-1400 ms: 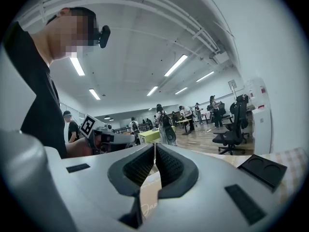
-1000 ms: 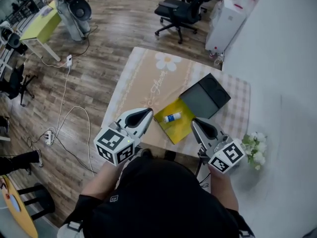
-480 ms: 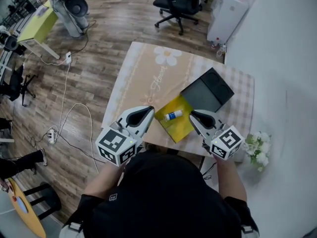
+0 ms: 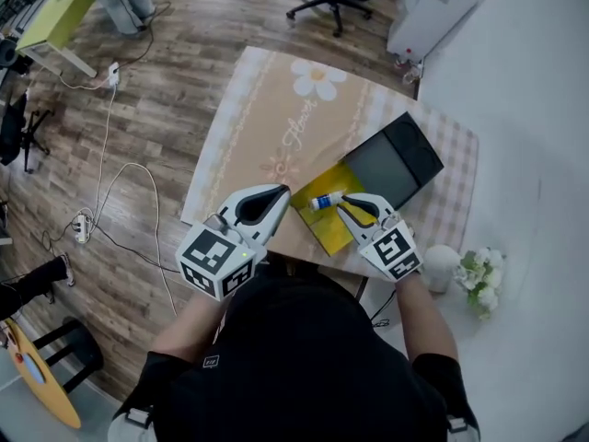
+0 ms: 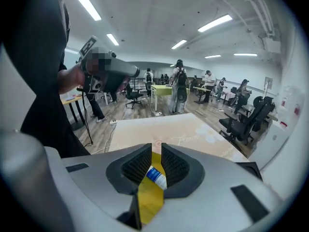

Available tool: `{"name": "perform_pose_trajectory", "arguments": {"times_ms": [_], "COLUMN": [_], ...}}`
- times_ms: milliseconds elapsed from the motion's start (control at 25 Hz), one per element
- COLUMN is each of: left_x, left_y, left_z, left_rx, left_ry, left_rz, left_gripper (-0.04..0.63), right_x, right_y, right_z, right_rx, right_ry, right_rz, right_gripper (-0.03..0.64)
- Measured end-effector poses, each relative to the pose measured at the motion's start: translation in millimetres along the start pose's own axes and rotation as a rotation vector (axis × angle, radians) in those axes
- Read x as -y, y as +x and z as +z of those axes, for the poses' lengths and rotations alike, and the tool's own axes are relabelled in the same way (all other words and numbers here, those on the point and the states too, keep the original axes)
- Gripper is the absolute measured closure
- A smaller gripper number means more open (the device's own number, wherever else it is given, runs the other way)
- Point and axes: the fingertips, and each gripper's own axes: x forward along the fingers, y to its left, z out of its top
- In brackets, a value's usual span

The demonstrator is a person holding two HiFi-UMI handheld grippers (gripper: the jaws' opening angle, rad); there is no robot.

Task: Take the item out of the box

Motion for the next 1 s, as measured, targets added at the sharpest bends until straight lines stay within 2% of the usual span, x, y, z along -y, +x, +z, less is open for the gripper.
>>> {"name": "perform_pose_trajectory", "arguments": {"times_ms": [160,240,360,760,1000], "left_x": [-20,-25,-27,-52,-63], "left_y": [0,0,-2,-38,-59], "left_z": [-17,-21,-26,-45,-51], "left_rx": [-0.019,-0.019,-0.015,0.001,0.026], "left_ry": [-0.041,-0.054,-0.072,-0.134,-0.158], "left_rz": [0.028,0.035,0.043,0.154,0.208], "left_gripper": [0.580,0.580,0.580,0.580,0.580], "right_x": [-14,-20,-23,-23,-22], "right_y": [22,31,44,90,102], "right_z": [-26,-39,-57,-110,-123], "right_rx": [-0.089,-0.136,-0.209,-0.492,-0.543], "right_ry": [-0.027,-0.049,-0.095,-0.462,-0.523], "right_rz": [0.055,0.082,0.103,0.123,0.120], "right_gripper": [0.566,0.507,0.486,0.465,0.465]}}
